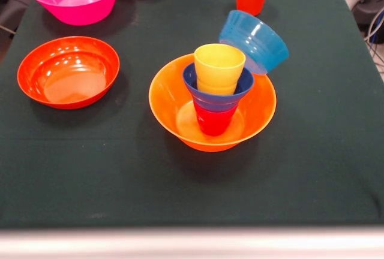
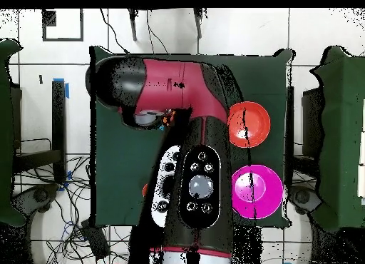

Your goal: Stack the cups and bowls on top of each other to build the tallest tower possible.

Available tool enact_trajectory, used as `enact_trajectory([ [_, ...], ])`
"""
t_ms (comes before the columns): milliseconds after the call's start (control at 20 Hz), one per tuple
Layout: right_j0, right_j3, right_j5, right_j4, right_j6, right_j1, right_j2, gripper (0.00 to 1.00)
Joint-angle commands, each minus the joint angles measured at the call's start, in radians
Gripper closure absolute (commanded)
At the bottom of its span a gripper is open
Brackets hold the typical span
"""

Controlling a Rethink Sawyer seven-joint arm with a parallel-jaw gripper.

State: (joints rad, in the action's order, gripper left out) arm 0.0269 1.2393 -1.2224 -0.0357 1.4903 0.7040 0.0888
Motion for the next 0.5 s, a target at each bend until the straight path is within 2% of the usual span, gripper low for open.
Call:
enact_trajectory([
  [50, -0.041, 0.159, 0.081, -0.03, 0.094, 0.034, -0.044, 1.0],
  [350, -0.042, 0.217, 0.112, -0.024, 0.086, 0.076, -0.042, 1.0],
  [500, -0.021, 0.228, 0.124, -0.026, 0.065, 0.08, -0.042, 1.0],
])
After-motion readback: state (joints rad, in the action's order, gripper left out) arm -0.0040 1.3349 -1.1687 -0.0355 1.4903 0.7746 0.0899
